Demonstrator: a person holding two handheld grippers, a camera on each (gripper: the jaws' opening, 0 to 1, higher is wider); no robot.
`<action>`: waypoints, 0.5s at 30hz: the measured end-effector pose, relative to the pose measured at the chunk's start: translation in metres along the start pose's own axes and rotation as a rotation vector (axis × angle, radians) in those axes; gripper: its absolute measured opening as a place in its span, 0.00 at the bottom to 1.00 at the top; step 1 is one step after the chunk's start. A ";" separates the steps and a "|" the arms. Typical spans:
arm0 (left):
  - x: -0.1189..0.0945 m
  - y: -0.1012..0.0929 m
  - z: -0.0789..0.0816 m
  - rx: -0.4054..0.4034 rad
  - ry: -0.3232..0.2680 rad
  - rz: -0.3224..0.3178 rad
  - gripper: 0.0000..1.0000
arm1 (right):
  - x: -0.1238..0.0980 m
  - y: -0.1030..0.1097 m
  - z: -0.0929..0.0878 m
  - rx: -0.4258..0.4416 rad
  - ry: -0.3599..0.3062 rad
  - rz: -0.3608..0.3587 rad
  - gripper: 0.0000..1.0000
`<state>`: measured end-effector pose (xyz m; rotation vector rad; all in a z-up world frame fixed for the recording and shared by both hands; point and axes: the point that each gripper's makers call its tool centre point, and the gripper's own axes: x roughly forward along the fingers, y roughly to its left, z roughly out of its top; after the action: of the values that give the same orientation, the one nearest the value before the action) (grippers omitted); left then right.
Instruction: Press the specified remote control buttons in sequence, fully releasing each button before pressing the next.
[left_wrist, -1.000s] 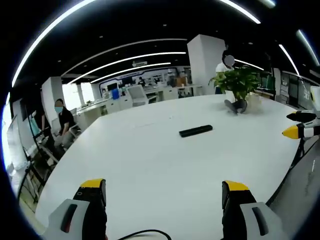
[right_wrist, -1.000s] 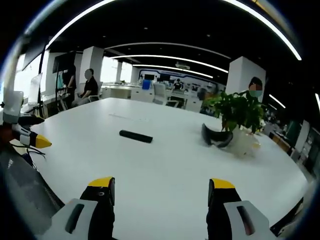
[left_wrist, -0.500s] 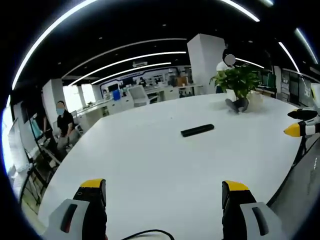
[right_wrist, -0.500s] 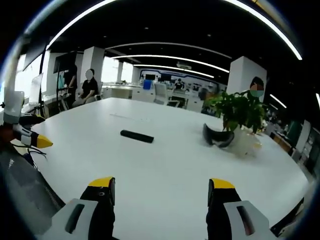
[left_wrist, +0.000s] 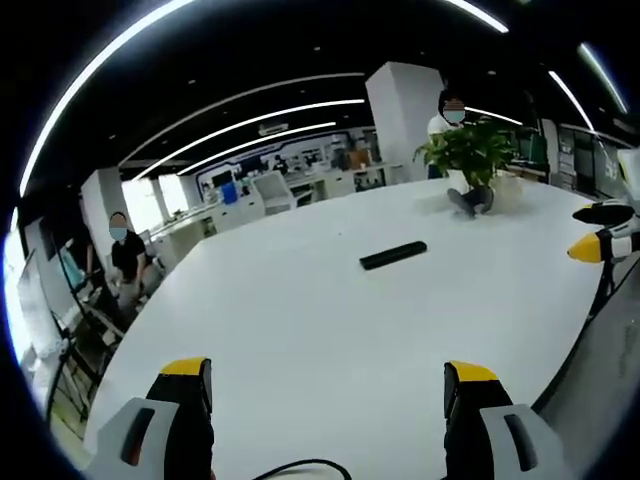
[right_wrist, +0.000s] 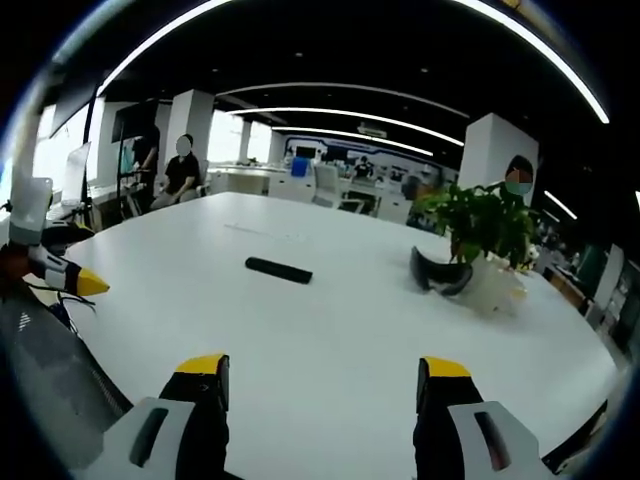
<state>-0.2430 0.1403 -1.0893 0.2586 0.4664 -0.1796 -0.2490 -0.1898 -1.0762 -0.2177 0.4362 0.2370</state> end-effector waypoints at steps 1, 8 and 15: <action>0.000 0.000 0.000 0.003 0.000 -0.001 1.00 | 0.000 0.000 0.000 0.000 -0.001 0.000 0.76; 0.000 -0.001 0.000 0.005 0.002 -0.003 1.00 | 0.001 0.002 -0.003 -0.019 0.016 0.007 0.76; 0.000 -0.006 0.002 -0.002 -0.003 -0.029 1.00 | 0.002 0.002 -0.004 -0.024 0.025 0.006 0.76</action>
<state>-0.2438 0.1339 -1.0888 0.2494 0.4672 -0.2076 -0.2496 -0.1888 -1.0809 -0.2434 0.4593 0.2453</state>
